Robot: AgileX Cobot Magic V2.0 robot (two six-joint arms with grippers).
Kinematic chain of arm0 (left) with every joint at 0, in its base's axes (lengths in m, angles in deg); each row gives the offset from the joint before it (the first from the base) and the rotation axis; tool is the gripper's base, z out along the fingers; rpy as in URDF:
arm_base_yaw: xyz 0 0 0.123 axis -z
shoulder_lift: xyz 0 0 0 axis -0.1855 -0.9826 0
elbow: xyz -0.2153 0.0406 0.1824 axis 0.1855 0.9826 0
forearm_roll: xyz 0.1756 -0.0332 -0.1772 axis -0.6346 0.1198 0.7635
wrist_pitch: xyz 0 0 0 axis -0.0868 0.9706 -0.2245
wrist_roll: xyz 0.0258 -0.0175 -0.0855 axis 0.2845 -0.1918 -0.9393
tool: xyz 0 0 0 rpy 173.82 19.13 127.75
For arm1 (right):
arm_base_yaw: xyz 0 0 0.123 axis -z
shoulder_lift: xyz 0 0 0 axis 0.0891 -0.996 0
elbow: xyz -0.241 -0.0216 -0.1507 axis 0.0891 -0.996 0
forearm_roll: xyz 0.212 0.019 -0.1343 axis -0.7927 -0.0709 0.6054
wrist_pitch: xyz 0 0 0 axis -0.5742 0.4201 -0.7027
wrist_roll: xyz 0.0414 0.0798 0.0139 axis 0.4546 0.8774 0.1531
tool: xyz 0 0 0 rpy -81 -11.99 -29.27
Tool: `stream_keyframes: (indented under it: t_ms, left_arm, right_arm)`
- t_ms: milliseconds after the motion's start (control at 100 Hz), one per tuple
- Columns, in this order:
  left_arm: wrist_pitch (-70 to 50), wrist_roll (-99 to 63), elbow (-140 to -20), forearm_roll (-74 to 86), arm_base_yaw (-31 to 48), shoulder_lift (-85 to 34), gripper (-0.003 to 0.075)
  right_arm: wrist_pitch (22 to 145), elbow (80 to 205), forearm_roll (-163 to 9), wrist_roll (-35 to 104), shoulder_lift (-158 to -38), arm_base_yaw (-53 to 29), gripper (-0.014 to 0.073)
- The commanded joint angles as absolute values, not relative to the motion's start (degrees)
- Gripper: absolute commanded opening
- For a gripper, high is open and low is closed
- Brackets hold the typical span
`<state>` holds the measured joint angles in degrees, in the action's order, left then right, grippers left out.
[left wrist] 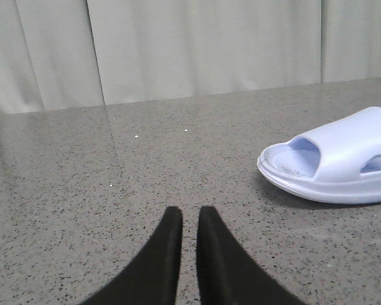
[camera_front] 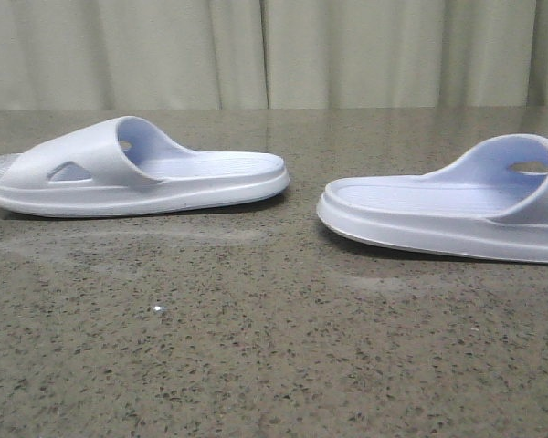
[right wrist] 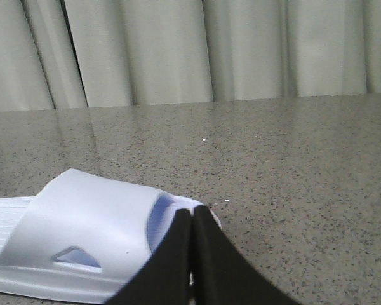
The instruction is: Insert blue slippers together front up
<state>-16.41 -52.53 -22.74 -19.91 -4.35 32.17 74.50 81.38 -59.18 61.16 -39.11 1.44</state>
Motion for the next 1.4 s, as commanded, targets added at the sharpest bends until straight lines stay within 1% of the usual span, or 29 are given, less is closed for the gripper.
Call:
stream_keyframes:
  t_ms: [0, 1390]
  left_arm:
    - [-21.1, -52.9, -22.2, -19.8, -4.4, 33.9, 0.0016]
    - [-21.5, -52.9, -22.2, -19.8, -4.4, 33.9, 0.0016]
  right_arm:
    - [69.7, 80.2, -59.3, 60.5, -37.9, 1.8, -0.0107]
    - [68.7, 80.2, -59.3, 60.5, -37.9, 1.8, -0.0107]
